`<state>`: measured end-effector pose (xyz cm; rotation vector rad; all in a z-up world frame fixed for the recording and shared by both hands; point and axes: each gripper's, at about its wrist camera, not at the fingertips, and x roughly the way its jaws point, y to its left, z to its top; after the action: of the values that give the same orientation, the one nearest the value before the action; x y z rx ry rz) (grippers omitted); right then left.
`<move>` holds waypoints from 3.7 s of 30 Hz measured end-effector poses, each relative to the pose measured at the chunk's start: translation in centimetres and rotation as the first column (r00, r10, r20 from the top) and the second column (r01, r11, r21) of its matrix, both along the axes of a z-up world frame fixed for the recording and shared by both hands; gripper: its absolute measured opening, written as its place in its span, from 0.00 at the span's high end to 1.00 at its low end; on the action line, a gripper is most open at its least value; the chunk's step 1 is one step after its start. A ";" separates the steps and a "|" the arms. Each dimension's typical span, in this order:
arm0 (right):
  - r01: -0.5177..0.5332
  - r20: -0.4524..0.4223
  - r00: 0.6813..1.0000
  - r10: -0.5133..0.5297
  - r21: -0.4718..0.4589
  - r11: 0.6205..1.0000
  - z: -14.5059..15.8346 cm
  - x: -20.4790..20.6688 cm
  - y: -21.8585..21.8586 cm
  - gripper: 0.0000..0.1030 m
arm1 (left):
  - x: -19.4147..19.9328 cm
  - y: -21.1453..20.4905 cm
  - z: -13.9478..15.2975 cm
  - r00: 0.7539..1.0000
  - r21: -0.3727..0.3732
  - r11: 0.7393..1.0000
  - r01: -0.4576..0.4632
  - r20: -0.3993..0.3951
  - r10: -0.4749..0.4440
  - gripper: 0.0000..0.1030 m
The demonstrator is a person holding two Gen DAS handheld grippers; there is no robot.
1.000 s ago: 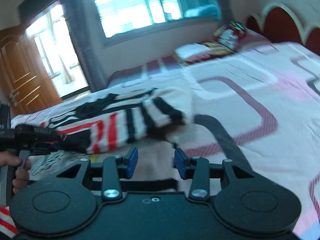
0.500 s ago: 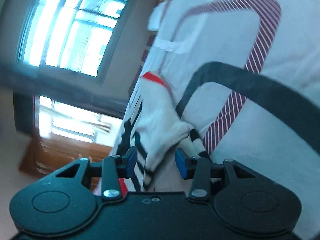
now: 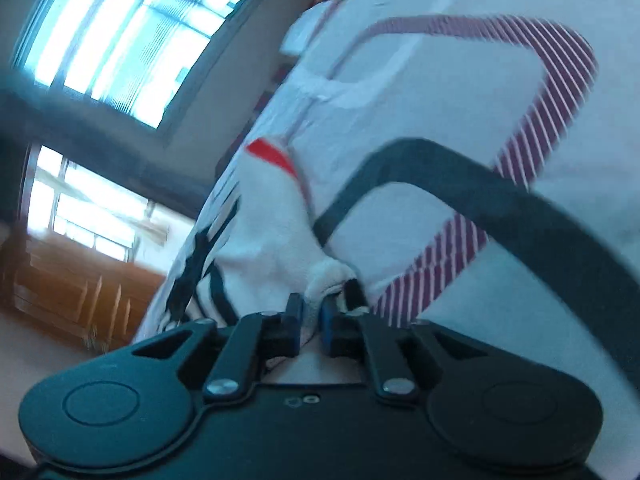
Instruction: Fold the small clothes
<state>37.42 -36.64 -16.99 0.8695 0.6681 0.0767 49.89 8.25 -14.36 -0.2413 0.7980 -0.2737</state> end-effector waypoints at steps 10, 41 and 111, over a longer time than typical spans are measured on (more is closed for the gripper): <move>-0.057 0.133 0.986 0.099 -0.292 0.955 4.7 5.2 -2.5 0.63 | 1.8 0.7 0.5 0.998 -0.031 0.998 -0.059 0.030 0.060 0.44; -0.115 0.075 0.979 0.189 -0.565 0.817 3.9 13.7 2.3 0.93 | 0.4 -1.1 3.3 0.980 0.058 0.997 -0.046 0.197 0.034 0.81; -0.094 0.031 0.992 0.119 -0.438 0.894 5.7 -2.7 8.2 0.76 | 0.9 -0.2 7.4 0.970 -0.065 0.988 -0.140 0.192 0.150 0.92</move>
<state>34.74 -28.49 -11.28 0.3948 0.6461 0.0465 50.82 8.05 -7.00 -0.3142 0.5753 -0.1767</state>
